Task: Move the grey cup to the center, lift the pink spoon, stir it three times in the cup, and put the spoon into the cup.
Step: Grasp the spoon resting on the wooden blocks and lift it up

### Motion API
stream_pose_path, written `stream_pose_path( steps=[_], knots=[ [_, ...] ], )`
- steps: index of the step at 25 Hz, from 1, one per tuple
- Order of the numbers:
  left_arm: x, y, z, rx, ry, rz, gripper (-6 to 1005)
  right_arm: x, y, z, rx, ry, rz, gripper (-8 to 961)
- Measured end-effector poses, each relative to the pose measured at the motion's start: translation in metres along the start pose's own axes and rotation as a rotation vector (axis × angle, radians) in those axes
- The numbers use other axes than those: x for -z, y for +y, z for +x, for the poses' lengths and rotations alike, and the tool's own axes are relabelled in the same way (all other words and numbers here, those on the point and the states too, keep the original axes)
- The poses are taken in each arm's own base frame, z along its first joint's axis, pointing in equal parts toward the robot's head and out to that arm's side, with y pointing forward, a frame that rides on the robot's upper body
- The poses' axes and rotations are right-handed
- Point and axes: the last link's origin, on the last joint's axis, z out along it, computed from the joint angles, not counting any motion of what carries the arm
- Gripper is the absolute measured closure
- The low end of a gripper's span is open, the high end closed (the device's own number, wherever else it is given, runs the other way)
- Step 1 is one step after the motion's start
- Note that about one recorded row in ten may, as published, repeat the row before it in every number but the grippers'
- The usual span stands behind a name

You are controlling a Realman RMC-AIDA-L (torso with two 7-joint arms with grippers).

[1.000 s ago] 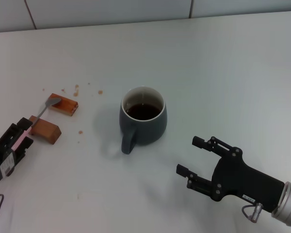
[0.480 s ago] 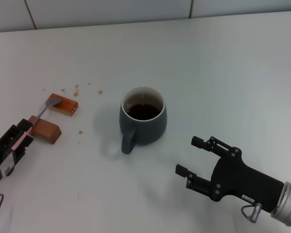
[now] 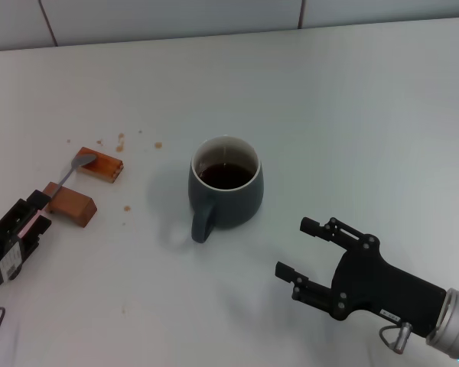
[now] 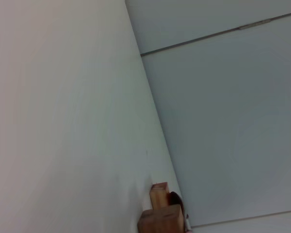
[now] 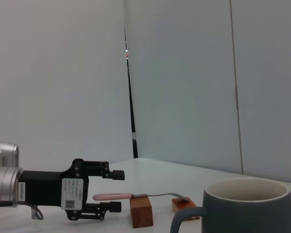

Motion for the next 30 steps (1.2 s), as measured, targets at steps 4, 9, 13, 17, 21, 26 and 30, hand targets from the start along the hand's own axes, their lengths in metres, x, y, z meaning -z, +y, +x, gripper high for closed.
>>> stream_pose_path(
  steps=[4,9,13,17,21,26,30],
  knots=[
    [-0.0001,-0.0001,0.0,0.002,0.003,0.001,348,0.0001,0.0004,0.0002,0.0,0.001,-0.002,199],
    [-0.0002,-0.0006,0.0001,0.004,0.006,0.004,352,0.0001,0.0007,0.0004,0.0,0.002,-0.004,199],
    [-0.0005,-0.0013,-0.0004,0.008,0.006,0.008,378,0.0003,0.0006,0.0004,0.0,0.003,-0.005,199],
    [-0.0011,-0.001,-0.0012,0.012,0.005,0.006,422,0.0004,0.0005,0.0003,0.001,0.003,-0.005,199],
    [-0.0013,-0.0009,-0.0015,0.013,0.004,0.006,463,0.0006,0.0001,0.0003,0.002,0.003,-0.004,199],
    [-0.0017,-0.0035,-0.0017,0.026,0.009,0.023,483,0.001,0.0,0.0005,0.002,0.004,-0.003,199],
    [-0.0017,-0.0042,-0.0015,0.032,0.01,0.028,488,0.0015,0.0003,0.0008,0.001,0.005,-0.002,199]
  ],
)
